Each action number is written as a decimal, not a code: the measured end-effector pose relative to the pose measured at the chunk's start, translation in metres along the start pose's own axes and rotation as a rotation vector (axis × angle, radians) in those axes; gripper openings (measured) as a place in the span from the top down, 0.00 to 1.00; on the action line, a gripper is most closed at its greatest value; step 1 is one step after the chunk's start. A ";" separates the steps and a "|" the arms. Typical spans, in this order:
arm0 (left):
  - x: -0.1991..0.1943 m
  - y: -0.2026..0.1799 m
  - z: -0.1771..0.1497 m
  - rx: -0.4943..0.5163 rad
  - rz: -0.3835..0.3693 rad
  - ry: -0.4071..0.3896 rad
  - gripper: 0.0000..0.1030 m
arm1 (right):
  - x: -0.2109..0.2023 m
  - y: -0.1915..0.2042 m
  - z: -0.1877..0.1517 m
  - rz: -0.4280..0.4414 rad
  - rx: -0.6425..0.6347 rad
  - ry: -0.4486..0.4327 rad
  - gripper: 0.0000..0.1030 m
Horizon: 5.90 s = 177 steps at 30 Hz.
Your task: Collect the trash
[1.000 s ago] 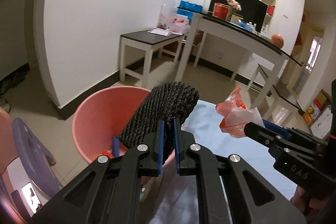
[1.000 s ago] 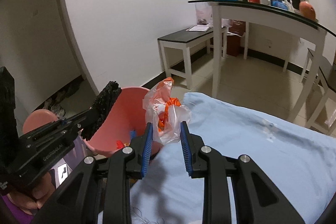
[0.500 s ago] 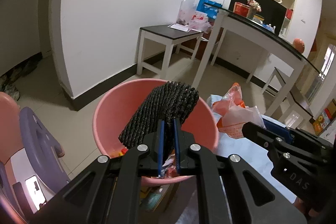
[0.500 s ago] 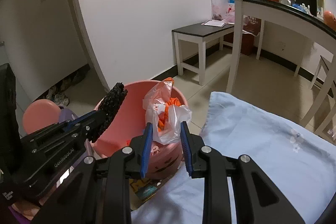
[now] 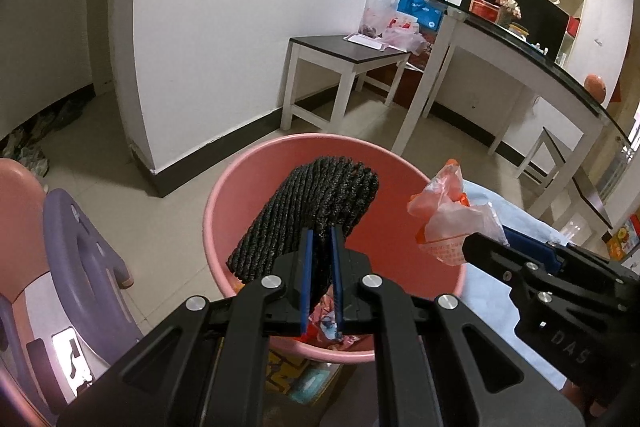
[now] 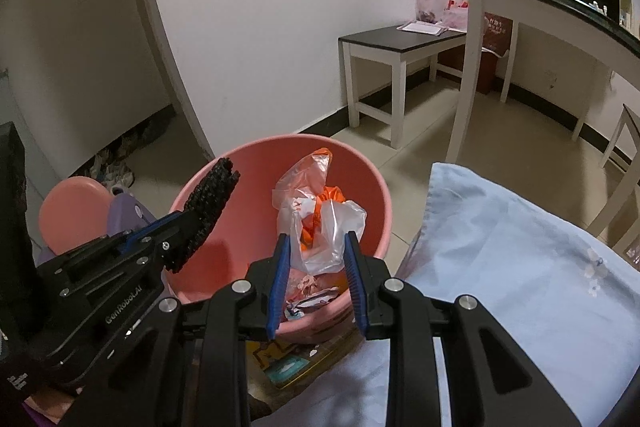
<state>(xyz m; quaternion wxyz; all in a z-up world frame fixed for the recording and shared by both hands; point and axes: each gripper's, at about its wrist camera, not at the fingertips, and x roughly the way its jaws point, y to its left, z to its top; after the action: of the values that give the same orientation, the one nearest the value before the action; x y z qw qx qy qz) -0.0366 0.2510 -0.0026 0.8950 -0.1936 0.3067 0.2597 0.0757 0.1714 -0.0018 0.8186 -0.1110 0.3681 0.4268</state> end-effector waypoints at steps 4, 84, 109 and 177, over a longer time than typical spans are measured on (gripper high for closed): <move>0.005 0.005 -0.001 -0.004 0.004 0.009 0.92 | 0.009 0.002 0.000 0.001 -0.001 0.013 0.74; -0.079 -0.060 -0.019 0.100 -0.025 -0.061 0.67 | -0.118 -0.026 -0.060 -0.037 0.038 -0.149 0.35; -0.099 -0.069 -0.034 0.114 -0.032 -0.077 0.67 | -0.144 -0.022 -0.075 -0.062 0.044 -0.185 0.35; -0.091 -0.066 -0.038 0.116 -0.022 -0.045 0.67 | -0.137 -0.025 -0.082 -0.056 0.048 -0.163 0.34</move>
<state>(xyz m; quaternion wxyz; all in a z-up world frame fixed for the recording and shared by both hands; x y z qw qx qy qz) -0.0769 0.1483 0.0411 0.9141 -0.1391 0.2991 0.2359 0.0039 0.0312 0.0328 0.8597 -0.0666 0.3074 0.4024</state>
